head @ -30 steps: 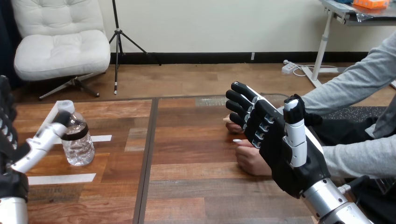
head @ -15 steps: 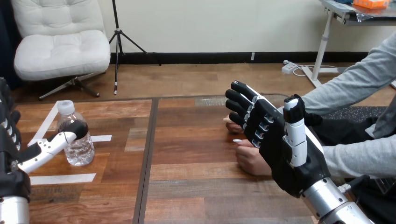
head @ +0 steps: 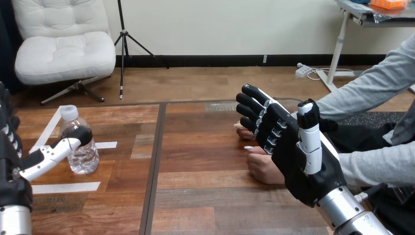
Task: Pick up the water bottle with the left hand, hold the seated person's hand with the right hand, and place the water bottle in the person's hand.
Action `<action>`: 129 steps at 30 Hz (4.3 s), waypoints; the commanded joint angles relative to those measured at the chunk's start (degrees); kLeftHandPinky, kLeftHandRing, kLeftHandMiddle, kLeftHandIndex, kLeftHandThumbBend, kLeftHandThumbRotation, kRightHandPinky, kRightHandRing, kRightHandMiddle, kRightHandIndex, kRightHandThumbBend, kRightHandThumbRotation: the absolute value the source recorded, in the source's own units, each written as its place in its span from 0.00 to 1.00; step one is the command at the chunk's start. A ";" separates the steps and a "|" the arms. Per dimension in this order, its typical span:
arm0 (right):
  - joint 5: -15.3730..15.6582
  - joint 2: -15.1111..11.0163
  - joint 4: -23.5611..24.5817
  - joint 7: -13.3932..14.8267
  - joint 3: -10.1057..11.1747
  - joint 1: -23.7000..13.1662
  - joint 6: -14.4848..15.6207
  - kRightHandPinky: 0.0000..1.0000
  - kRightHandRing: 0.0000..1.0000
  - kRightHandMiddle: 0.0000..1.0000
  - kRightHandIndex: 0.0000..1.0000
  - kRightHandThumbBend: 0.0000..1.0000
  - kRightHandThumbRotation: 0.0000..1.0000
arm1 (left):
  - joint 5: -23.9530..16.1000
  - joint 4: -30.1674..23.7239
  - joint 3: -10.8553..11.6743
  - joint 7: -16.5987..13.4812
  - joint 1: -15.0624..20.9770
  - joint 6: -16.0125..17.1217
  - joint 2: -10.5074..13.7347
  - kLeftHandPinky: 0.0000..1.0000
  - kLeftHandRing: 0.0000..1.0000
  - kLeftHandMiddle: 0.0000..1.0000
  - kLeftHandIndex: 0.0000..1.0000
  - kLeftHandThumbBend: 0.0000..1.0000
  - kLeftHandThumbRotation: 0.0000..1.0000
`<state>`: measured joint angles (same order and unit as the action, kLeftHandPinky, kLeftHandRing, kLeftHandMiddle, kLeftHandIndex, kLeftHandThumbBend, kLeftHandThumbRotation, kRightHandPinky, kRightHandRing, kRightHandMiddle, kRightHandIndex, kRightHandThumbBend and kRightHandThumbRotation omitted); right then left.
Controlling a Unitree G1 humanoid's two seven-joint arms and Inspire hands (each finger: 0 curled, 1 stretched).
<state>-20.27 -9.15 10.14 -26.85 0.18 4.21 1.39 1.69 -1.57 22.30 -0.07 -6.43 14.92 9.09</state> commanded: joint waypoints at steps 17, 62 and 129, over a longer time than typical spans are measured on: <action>-0.34 -0.17 3.00 0.21 0.06 -2.40 0.05 1.00 0.96 0.93 0.92 0.94 1.00 | -0.99 0.70 -3.32 1.43 5.06 -4.40 2.84 1.00 1.00 1.00 1.00 1.00 0.00; -0.60 -0.20 1.91 -0.51 0.43 -3.41 -0.63 1.00 0.95 0.92 0.91 0.93 1.00 | -3.61 20.60 -6.85 -1.04 19.19 -7.86 5.83 1.00 1.00 1.00 1.00 0.99 0.09; -0.80 -0.42 0.57 -2.31 1.48 -3.85 -2.47 0.98 0.96 0.94 0.92 0.93 1.00 | -6.63 38.91 -8.48 -11.94 29.19 -6.12 7.74 0.96 1.00 1.00 1.00 0.97 0.16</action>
<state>-20.33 -9.24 10.09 -29.04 0.75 4.15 0.10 -4.62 36.85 14.32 -11.12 17.19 7.15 15.25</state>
